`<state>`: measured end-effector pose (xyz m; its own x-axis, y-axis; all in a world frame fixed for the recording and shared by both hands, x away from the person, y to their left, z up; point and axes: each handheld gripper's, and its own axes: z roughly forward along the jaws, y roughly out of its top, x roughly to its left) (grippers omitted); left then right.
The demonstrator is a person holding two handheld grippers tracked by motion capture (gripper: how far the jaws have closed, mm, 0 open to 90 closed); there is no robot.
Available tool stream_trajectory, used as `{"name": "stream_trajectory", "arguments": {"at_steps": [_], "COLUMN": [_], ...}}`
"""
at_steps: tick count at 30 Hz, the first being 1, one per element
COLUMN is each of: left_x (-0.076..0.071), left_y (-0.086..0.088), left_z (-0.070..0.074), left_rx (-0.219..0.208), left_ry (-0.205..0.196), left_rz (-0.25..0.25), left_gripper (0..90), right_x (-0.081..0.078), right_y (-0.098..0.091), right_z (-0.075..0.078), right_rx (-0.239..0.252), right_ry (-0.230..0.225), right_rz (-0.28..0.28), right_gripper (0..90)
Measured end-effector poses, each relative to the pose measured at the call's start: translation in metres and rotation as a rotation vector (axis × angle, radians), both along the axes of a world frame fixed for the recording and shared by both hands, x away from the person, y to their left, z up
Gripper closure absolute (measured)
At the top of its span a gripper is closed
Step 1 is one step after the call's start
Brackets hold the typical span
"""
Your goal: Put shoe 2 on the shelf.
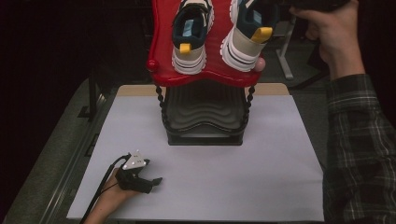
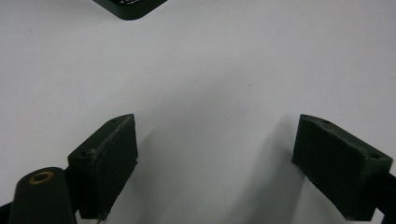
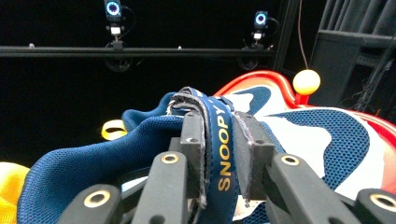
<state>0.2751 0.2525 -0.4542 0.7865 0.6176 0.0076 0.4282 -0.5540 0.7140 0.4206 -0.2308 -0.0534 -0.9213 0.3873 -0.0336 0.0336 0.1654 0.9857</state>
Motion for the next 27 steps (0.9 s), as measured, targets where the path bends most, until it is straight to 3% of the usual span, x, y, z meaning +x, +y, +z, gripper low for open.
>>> {"name": "stream_trajectory", "arguments": {"at_steps": [10, 22, 27], "left_x": [0.000, 0.000, 0.000], "left_y": [0.000, 0.000, 0.000], "left_z": [0.000, 0.000, 0.000], "left_rx": [0.000, 0.002, 0.002], "left_ry": [0.001, -0.001, -0.001], "left_rz": [-0.001, -0.001, -0.001], "left_gripper": [13.1, 13.2, 13.2], "right_x": [0.031, 0.041, 0.041], "right_y": [0.030, 0.056, 0.064], "right_z": [-0.008, -0.006, -0.008], "right_rx": [-0.096, -0.170, -0.252], "right_ry": [0.013, -0.021, -0.051], "right_rz": [-0.010, -0.003, -0.008], "right_gripper": [74.1, 74.1, 74.3]}}
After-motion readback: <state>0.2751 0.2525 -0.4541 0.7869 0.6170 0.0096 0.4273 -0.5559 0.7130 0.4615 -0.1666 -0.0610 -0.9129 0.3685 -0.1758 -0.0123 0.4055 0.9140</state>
